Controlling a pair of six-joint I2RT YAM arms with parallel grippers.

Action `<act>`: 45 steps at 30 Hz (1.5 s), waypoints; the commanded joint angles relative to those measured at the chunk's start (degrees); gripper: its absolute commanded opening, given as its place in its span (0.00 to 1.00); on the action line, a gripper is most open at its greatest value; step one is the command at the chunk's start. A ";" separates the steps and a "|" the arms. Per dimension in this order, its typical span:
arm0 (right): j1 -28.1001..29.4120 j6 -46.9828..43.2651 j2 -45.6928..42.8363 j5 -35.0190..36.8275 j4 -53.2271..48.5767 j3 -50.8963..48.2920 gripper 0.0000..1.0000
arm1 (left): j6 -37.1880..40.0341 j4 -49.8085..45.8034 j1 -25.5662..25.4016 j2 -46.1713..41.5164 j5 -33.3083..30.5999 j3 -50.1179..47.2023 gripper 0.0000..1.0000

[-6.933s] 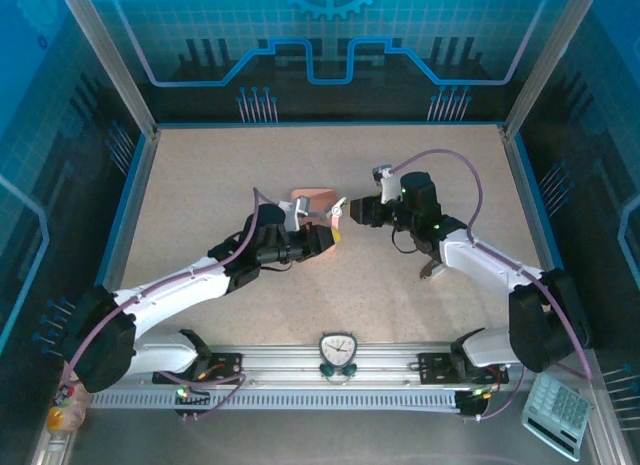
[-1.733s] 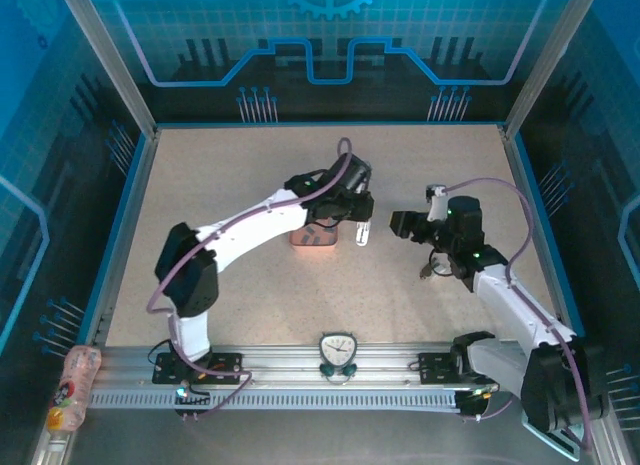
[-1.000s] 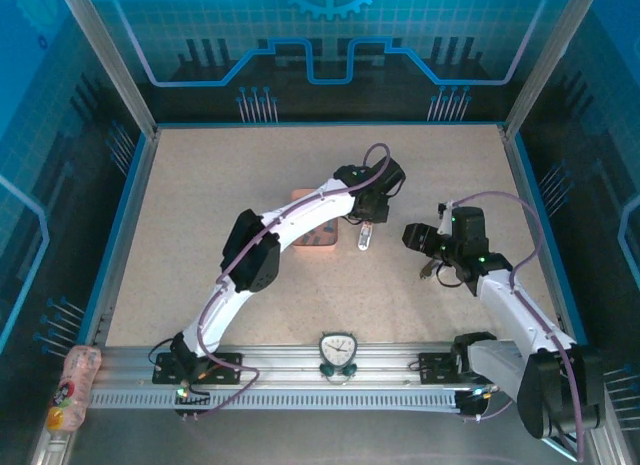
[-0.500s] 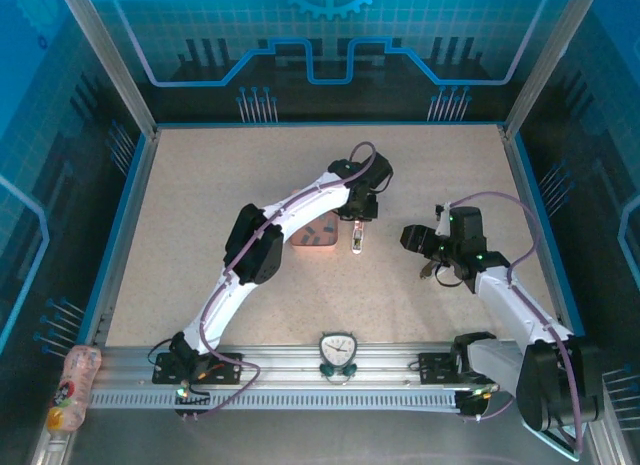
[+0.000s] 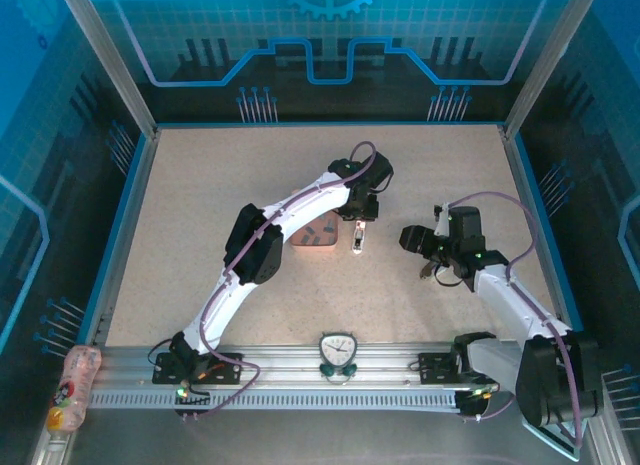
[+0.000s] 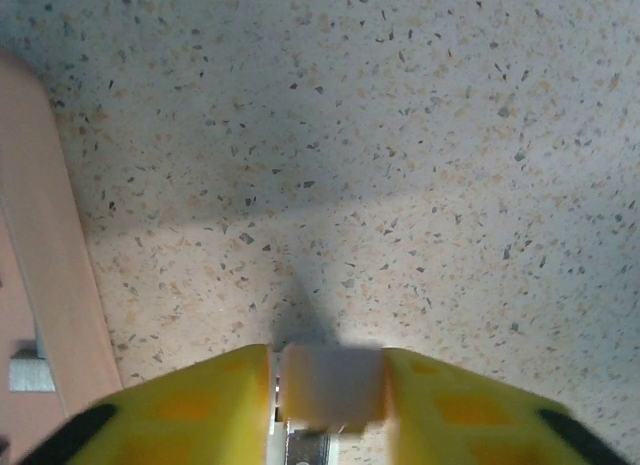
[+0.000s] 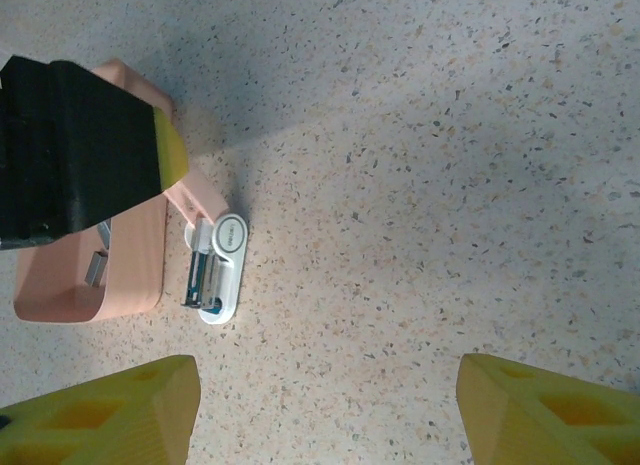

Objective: Load the staples into the stapler

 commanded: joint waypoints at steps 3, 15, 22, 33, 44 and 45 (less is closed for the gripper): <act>-0.68 -0.13 0.41 -0.03 -3.44 3.26 0.70 | -0.23 -1.52 -0.22 -3.22 0.06 1.81 0.47; -0.80 -2.35 11.58 10.62 -31.83 16.37 0.61 | 3.66 5.62 -0.05 -19.08 -1.14 -8.98 0.68; -1.11 -2.09 14.17 18.32 -40.37 18.80 0.67 | 4.27 10.88 0.95 -29.30 0.87 -21.83 0.69; -1.21 -0.15 20.51 14.73 -36.72 18.37 0.65 | 3.78 16.24 2.77 -36.74 4.36 -34.20 0.69; 0.17 -0.24 26.14 14.53 -31.77 18.79 0.61 | 4.09 19.76 3.50 -42.20 4.52 -40.51 0.69; 0.43 -0.31 26.54 14.54 -31.14 18.81 0.60 | 4.08 20.18 3.68 -42.51 4.73 -41.01 0.69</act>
